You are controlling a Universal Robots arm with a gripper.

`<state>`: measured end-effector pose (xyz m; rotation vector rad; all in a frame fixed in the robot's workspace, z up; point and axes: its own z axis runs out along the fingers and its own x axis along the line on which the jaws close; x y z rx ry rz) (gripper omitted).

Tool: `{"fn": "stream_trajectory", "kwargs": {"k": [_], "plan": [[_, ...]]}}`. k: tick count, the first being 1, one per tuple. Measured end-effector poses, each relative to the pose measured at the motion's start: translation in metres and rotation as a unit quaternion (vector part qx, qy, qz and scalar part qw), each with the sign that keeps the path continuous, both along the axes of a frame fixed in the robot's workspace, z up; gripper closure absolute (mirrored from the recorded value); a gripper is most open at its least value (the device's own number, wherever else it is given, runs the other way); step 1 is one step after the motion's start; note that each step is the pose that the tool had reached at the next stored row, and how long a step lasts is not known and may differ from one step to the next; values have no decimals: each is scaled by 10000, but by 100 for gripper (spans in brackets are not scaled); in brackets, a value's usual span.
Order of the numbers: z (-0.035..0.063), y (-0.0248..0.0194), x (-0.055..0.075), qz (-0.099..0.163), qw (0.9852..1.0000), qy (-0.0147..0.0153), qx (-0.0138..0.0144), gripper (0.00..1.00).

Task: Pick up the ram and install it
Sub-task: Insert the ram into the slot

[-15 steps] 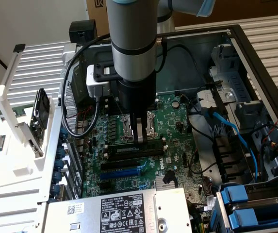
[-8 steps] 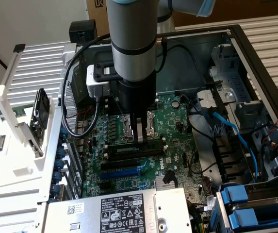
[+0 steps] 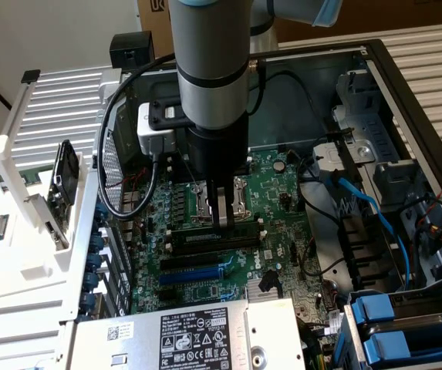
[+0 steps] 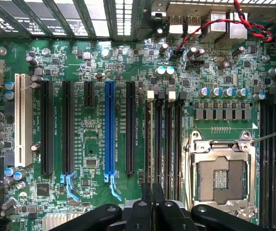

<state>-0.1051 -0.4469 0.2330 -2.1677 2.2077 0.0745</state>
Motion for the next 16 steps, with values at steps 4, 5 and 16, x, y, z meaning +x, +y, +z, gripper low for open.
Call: {"fn": "stream_trajectory", "kwargs": {"k": [4, 5, 16], "plan": [[0, 0, 1, 0, 10000, 0, 0, 88], [0, 0, 1, 0, 10000, 0, 0, 88], [0, 3, -14, 1, 10000, -89, 0, 88]]}}
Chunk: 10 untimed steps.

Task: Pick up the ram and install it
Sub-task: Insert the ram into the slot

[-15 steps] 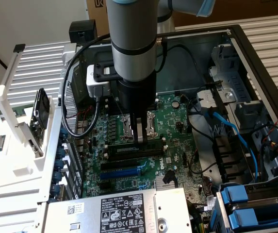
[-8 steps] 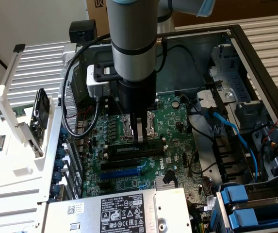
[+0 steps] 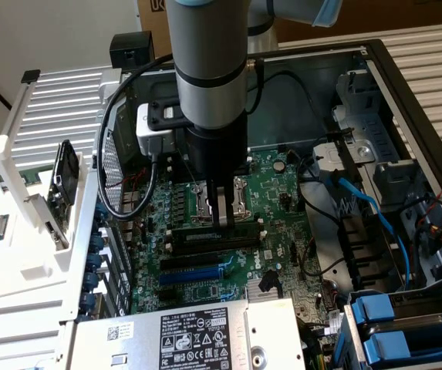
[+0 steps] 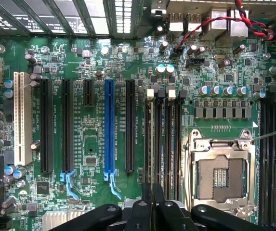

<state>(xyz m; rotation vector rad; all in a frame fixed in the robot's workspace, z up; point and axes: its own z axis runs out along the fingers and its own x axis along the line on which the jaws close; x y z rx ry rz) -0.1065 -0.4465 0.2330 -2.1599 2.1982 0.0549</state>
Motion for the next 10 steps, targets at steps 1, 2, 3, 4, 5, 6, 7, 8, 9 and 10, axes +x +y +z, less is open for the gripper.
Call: {"fn": "stream_trajectory", "kwargs": {"k": [1, 2, 3, 4, 5, 6, 7, 8, 9, 10], "plan": [[0, 0, 0, 0, 10000, -7, 0, 88], [0, 0, 0, 0, 10000, -11, 0, 88], [0, 0, 0, 1, 10000, -13, 0, 88], [-1, 0, 0, 1, 10000, -14, 1, 88], [-1, 1, 0, 0, 10000, -14, 1, 88], [-1, 1, -1, 0, 10000, -14, 1, 88], [-1, 1, -2, 0, 10000, -15, 0, 88], [-1, 1, -3, 1, 10000, -15, 0, 88], [-1, 2, -5, 0, 10000, -15, 1, 88], [-1, 3, -9, 0, 10000, -16, 1, 88]]}}
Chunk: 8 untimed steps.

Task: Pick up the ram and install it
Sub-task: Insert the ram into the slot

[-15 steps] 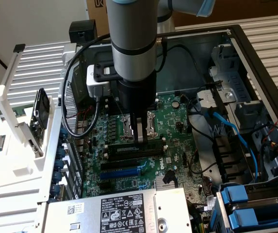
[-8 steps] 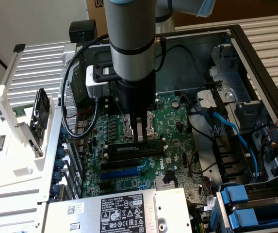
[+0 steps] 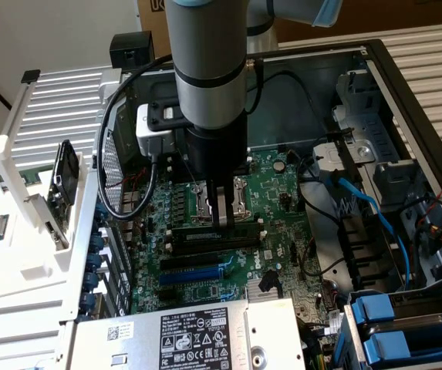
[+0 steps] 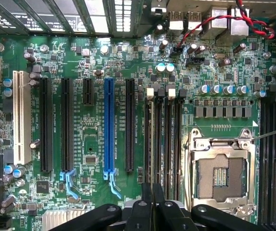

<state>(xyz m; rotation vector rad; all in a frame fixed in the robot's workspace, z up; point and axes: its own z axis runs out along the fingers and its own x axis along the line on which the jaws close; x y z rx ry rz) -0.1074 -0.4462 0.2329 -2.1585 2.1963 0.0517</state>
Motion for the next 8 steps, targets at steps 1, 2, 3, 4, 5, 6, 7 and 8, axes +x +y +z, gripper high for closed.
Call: {"fn": "stream_trajectory", "kwargs": {"k": [1, 2, 3, 4, 5, 6, 7, 8], "plan": [[-1, 1, -3, 1, 10000, 0, 1, 88], [0, 1, -4, 1, 10000, 1, 0, 88], [-1, 2, -5, 1, 10000, 1, 0, 88], [-1, 2, -7, 1, 10000, 1, 1, 88], [0, 2, -8, 0, 10000, 1, 0, 88], [0, 2, -9, 0, 10000, 2, -1, 88], [0, 1, -10, 0, 10000, 2, -1, 88], [-1, 1, -12, 0, 10000, 2, -1, 88]]}}
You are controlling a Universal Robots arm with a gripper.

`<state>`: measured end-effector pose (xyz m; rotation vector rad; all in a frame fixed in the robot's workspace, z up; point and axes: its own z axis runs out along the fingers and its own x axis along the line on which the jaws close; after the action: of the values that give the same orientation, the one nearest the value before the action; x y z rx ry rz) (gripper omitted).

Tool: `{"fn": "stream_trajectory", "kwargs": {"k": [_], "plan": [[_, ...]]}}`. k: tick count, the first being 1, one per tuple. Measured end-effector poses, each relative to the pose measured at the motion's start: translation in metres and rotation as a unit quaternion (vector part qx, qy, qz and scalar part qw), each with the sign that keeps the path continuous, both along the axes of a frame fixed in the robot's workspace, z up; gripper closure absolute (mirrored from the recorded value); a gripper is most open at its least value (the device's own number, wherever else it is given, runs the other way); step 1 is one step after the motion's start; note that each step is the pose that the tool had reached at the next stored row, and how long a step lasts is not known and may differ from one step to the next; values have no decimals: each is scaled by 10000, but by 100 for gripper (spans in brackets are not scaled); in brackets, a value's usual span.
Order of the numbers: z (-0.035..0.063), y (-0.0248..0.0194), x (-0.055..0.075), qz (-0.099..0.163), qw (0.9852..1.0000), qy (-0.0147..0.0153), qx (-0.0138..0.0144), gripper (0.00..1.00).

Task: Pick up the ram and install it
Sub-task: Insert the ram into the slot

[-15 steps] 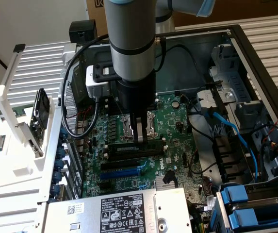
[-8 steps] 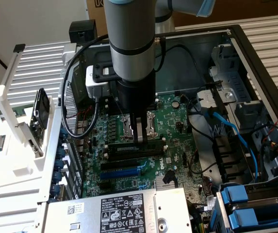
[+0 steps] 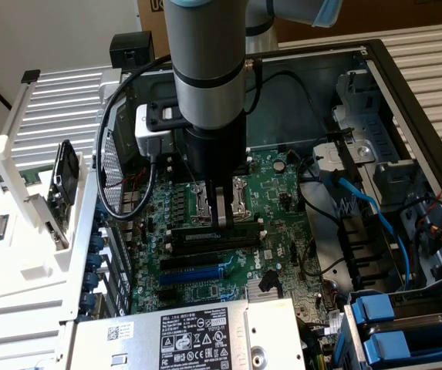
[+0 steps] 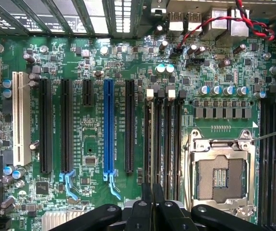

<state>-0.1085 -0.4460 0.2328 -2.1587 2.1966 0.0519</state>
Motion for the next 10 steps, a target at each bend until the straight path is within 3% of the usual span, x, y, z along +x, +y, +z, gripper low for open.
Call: {"fn": "stream_trajectory", "kwargs": {"k": [10], "plan": [[-8, 0, -4, 0, 10000, 0, 0, 88]]}}
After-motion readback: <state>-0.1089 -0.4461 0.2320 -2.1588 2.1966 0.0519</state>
